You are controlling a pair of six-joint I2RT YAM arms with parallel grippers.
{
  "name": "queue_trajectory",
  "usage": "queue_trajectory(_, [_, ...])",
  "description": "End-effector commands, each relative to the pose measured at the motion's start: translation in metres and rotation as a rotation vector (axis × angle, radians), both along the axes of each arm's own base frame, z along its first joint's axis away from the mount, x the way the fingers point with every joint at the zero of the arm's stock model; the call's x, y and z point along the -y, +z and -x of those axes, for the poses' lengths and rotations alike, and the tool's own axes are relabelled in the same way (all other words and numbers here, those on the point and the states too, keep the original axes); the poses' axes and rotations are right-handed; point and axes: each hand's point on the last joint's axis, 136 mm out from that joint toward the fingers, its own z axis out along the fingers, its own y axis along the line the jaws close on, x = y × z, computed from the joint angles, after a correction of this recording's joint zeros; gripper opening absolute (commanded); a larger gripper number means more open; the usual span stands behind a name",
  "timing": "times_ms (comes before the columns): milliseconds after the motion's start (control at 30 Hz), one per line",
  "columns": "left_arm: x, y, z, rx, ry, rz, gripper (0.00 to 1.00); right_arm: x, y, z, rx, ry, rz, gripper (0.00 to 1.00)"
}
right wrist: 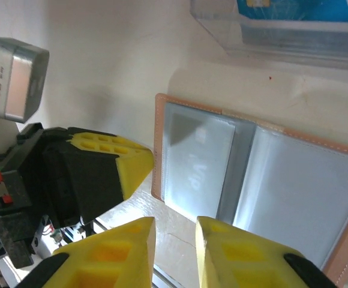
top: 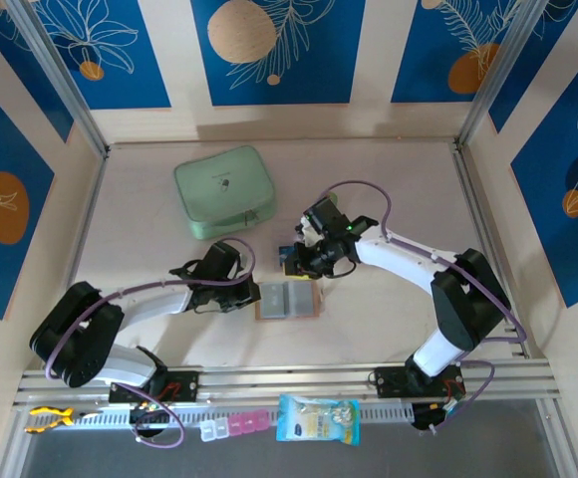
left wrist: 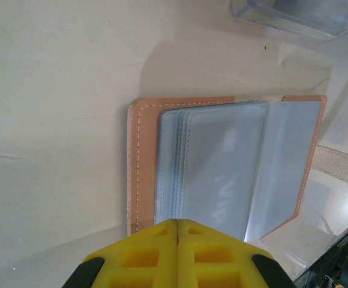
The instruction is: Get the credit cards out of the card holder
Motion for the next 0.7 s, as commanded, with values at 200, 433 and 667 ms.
queue_trajectory(200, [-0.004,-0.013,0.006,-0.028,-0.014,-0.047,0.05,-0.009,-0.011,0.012,-0.077,-0.008,-0.018,0.32])
queue_trajectory(433, [-0.006,-0.019,0.008,-0.048,-0.013,-0.059,0.05,-0.014,-0.019,0.015,-0.097,0.008,-0.011,0.32])
queue_trajectory(667, [-0.009,-0.023,0.012,-0.063,-0.013,-0.075,0.05,-0.025,-0.025,0.019,-0.12,0.021,-0.026,0.33])
